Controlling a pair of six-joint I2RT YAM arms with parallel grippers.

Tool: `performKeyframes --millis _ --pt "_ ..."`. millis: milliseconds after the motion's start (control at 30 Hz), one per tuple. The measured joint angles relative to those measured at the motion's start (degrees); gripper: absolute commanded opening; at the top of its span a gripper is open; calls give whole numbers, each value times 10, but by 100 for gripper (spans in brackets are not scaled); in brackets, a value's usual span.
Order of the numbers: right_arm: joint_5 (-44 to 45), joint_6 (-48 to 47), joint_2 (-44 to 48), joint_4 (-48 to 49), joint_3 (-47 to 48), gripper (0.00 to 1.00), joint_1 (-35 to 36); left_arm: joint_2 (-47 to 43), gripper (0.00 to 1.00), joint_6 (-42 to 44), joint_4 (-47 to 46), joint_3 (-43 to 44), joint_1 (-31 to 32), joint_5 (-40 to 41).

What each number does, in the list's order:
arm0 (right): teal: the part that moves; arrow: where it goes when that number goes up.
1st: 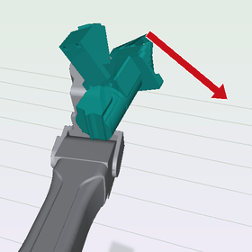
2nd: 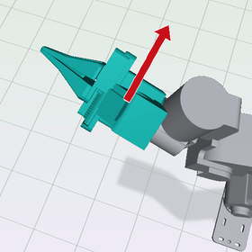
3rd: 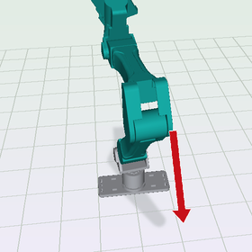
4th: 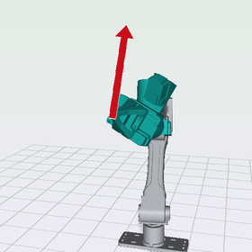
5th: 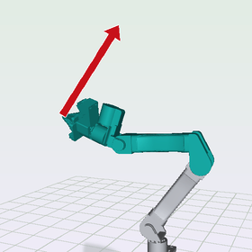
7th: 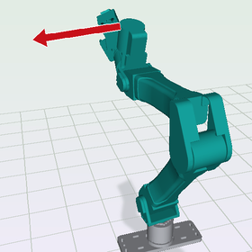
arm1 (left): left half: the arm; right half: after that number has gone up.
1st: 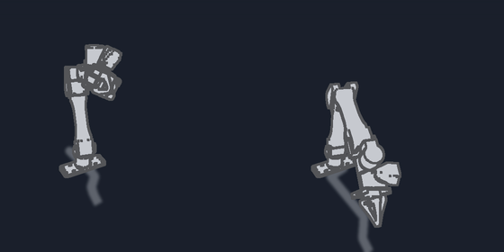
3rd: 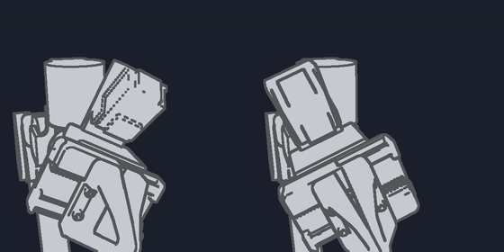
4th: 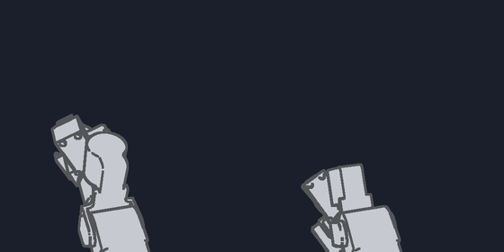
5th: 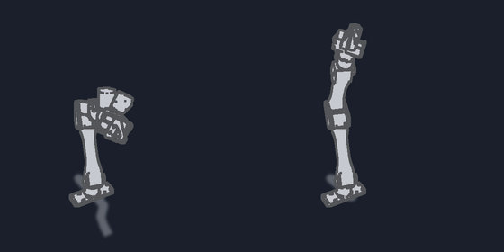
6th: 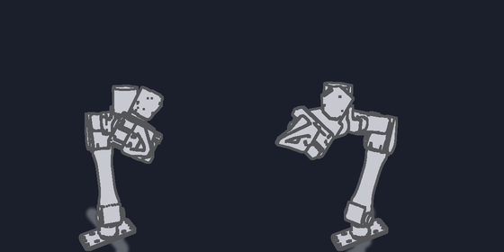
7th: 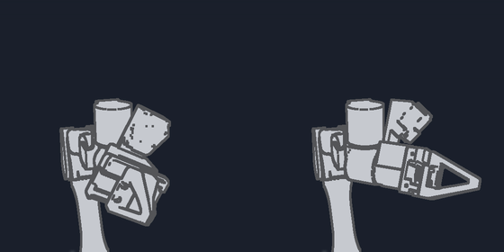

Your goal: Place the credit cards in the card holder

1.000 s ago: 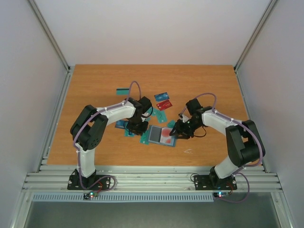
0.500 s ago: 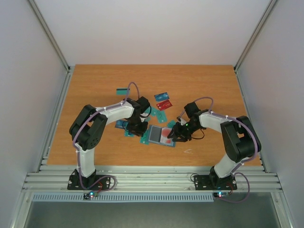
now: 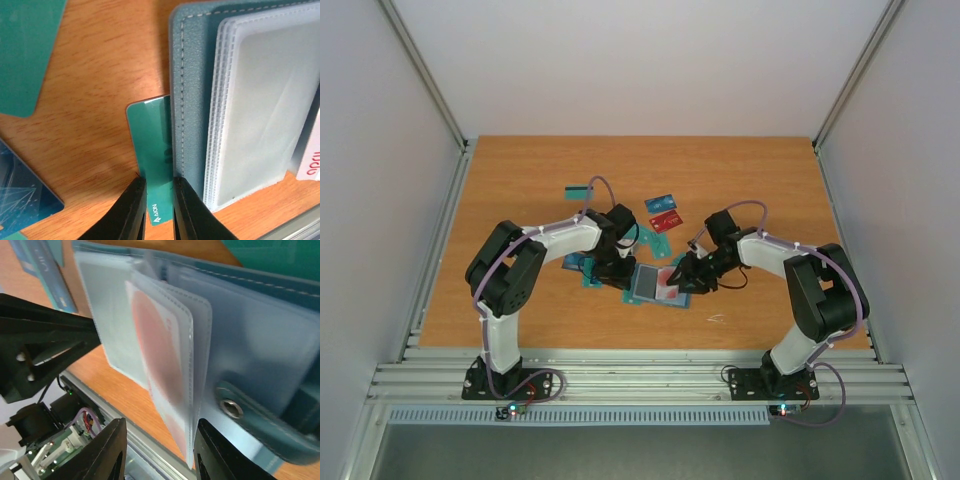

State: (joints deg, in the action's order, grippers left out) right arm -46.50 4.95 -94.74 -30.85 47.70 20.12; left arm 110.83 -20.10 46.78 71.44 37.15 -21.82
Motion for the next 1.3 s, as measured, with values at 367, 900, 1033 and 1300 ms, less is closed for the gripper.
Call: performKeyframes --millis 367,900,1033,1300 --pt "-19 16 -5 -4 89 39 31 -3 17 -7 -17 -8 0 -14" --pt "-39 16 -136 -7 197 39 73 -17 16 -25 -48 -33 -2 -30" --pt "-14 -6 -127 -46 234 41 71 -34 17 -33 -47 -48 -5 -25" --pt "91 -86 20 -133 206 47 12 -119 17 -29 -17 -38 -3 9"
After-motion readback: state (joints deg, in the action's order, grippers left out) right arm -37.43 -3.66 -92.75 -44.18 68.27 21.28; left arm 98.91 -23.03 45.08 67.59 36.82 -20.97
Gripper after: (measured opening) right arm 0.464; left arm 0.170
